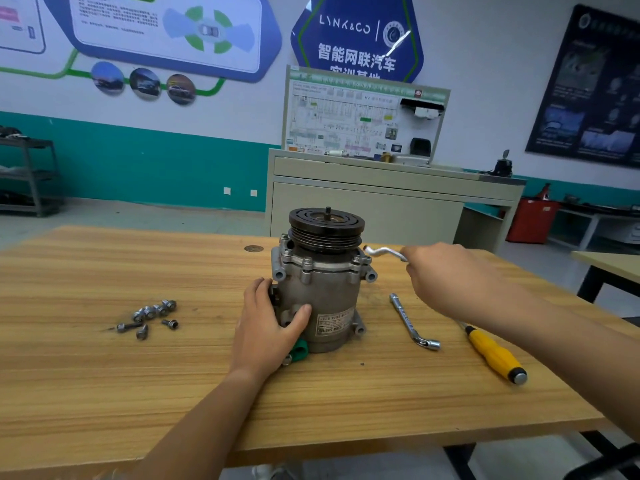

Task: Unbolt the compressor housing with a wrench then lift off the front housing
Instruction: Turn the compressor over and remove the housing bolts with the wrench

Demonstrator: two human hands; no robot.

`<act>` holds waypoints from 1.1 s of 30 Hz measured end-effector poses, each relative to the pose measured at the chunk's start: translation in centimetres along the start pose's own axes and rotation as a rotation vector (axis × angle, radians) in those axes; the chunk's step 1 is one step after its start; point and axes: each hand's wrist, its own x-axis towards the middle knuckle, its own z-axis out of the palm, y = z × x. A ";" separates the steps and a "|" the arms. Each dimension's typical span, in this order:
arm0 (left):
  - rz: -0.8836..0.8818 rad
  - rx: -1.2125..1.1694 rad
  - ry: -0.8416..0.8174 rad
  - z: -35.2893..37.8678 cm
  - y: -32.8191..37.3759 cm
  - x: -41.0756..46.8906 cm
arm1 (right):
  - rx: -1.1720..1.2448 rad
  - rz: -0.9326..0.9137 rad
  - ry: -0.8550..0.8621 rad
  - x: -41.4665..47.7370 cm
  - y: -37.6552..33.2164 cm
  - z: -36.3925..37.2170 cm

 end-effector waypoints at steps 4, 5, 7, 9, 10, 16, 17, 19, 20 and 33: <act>-0.005 0.002 0.001 -0.1 -0.1 -0.1 | -0.090 -0.045 -0.058 -0.3 -1.5 -1.0; -0.004 0.002 0.003 -0.1 -0.1 -0.1 | -0.109 -0.066 -0.068 -0.3 -1.8 -1.3; 0.000 0.000 0.005 -0.1 0.0 -0.1 | -0.169 -0.129 -0.086 -0.5 -2.6 -2.0; 0.003 0.002 -0.001 -0.1 0.0 0.0 | -0.241 -0.192 -0.085 -0.6 -3.4 -2.6; 0.002 0.003 -0.004 -0.1 0.0 0.0 | -0.269 -0.216 -0.089 -0.6 -3.7 -2.8; 0.004 0.004 0.010 -0.1 0.0 0.0 | -0.339 -0.272 -0.114 -0.2 -3.6 -3.4; 0.006 0.006 0.009 -0.1 0.0 0.0 | -0.342 -0.275 -0.115 -0.2 -3.6 -3.5; 0.006 0.009 0.004 -0.1 0.1 0.0 | -0.354 -0.285 -0.122 -0.4 -3.5 -3.7; 0.003 0.009 0.004 -0.1 0.1 0.0 | -0.364 -0.290 -0.127 -0.6 -3.5 -3.7; -0.003 0.009 0.009 -0.1 0.0 0.0 | -0.456 -0.288 -0.110 -0.7 -3.9 -2.5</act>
